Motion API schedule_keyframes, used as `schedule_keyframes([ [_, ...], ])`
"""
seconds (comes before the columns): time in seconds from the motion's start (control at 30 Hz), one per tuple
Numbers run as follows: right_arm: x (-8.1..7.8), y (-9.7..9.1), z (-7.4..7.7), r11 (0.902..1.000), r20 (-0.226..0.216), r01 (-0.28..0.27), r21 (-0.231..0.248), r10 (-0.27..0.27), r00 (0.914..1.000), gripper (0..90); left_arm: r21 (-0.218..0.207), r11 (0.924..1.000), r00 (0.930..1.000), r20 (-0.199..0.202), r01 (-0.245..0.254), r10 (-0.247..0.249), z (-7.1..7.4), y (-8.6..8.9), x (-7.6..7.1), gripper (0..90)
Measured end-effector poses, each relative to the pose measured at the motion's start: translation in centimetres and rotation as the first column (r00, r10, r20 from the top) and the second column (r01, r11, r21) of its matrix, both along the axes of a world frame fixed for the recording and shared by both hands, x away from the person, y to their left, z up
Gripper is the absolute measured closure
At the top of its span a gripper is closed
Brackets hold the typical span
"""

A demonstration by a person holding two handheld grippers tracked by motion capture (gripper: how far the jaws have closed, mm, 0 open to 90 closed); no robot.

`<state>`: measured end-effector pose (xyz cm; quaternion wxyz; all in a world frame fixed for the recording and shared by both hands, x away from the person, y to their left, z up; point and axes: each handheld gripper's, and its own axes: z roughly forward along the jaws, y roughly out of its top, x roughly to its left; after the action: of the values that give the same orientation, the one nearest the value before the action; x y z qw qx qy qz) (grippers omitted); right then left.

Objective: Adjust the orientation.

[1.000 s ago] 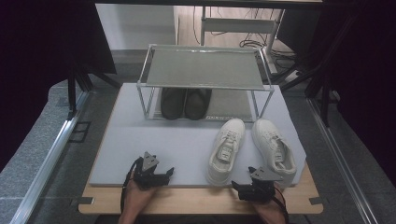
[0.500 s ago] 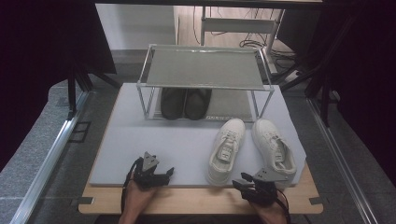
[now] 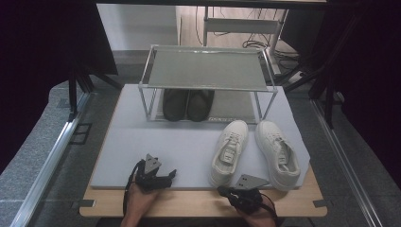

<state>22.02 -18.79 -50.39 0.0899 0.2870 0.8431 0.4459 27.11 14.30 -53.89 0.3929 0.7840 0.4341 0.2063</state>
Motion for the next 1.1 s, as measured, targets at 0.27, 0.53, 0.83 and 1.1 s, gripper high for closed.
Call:
schedule_keyframes([
  [0.27,0.8,2.4,-0.2,0.9997,0.06,0.019,-0.017,-0.017,0.9981,87.6,-0.001,1.0,1.0,-0.001,0.0,0.0,0.0,0.0,0.0,14.2],
  [0.53,1.0,2.8,-0.5,0.999,0.093,0.04,-0.019,-0.038,0.9949,90.0,-0.002,1.0,1.0,-0.002,0.0,0.0,0.0,0.0,0.0,14.2],
  [0.83,0.7,2.4,-0.4,0.9977,0.122,0.046,-0.051,-0.04,0.9917,90.0,-0.003,1.0,1.0,-0.002,0.0,0.0,0.0,0.0,0.0,14.2],
  [1.1,0.4,1.2,-0.3,0.9961,0.116,0.069,-0.056,-0.062,0.9913,90.0,-0.003,1.0,1.0,-0.002,0.0,0.0,0.0,0.0,0.0,14.2],
])
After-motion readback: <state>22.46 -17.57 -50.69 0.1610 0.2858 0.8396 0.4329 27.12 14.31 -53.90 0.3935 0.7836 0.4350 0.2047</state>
